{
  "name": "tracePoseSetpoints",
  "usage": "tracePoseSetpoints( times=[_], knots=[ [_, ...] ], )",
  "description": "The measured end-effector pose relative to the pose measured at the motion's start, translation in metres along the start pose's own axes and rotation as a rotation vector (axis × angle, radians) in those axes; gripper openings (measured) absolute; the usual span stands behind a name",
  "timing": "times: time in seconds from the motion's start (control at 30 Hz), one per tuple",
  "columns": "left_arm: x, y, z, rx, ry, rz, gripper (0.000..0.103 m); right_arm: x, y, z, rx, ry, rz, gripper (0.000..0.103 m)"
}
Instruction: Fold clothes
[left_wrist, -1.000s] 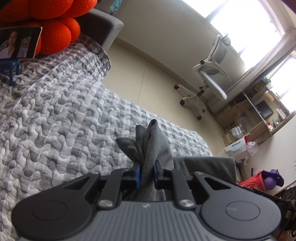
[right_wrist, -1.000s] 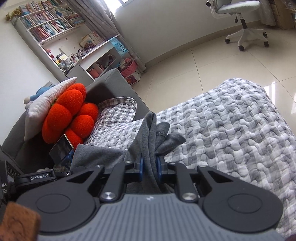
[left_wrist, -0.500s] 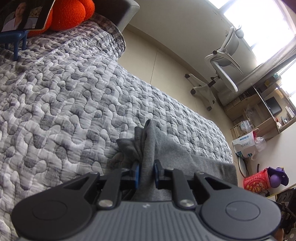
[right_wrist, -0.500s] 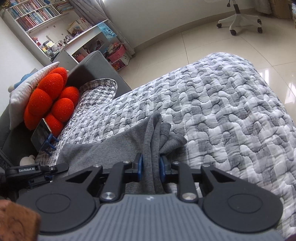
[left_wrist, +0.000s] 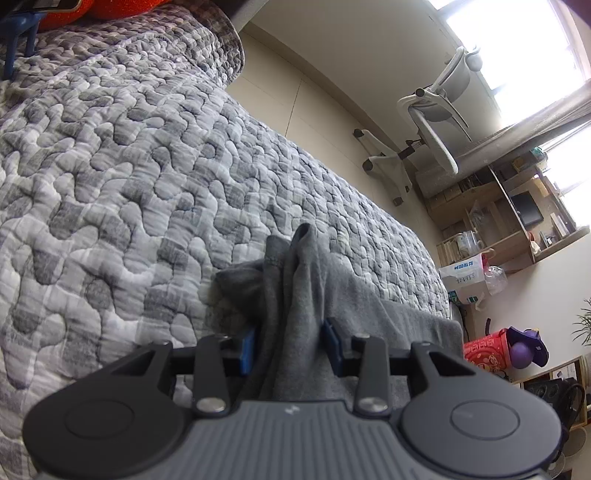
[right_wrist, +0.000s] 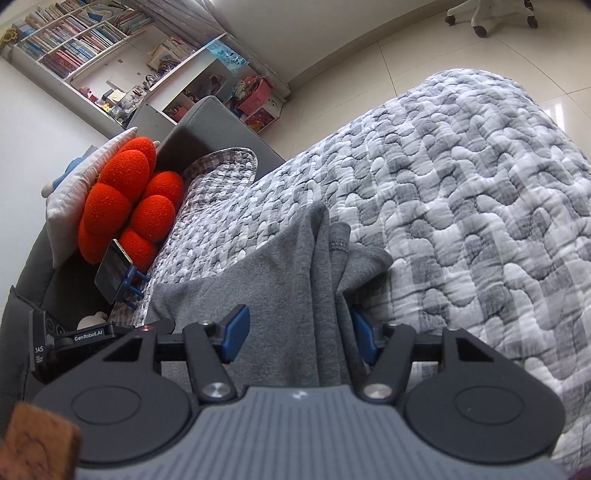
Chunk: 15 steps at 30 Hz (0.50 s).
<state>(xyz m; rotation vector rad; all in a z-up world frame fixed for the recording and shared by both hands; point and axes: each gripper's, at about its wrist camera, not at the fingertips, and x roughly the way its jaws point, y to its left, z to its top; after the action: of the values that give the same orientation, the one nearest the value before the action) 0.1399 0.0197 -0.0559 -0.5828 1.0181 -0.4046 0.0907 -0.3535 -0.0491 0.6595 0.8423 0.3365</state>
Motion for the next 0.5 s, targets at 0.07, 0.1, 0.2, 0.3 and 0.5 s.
tracePoseSetpoints(
  times=[0.07, 0.1, 0.2, 0.3, 0.5],
  knots=[
    [-0.003, -0.001, -0.002, 0.005, 0.024, 0.006, 0.037, -0.003, -0.002, -0.001, 0.003, 0.011, 0.006, 0.061],
    [-0.006, -0.002, -0.003, 0.021, 0.034, 0.024, 0.037, -0.006, -0.002, -0.002, 0.004, 0.02, 0.002, 0.06],
    [-0.011, -0.002, -0.002, 0.049, 0.046, 0.037, 0.038, -0.012, -0.002, -0.004, 0.002, 0.045, 0.0, 0.057],
    [-0.006, 0.001, 0.0, 0.045, 0.054, 0.026, 0.04, -0.01, -0.003, -0.004, -0.006, 0.045, 0.001, 0.054],
    [-0.003, -0.002, 0.002, 0.074, 0.049, 0.026, 0.042, -0.003, -0.001, -0.004, -0.016, 0.034, -0.028, 0.031]
  ],
)
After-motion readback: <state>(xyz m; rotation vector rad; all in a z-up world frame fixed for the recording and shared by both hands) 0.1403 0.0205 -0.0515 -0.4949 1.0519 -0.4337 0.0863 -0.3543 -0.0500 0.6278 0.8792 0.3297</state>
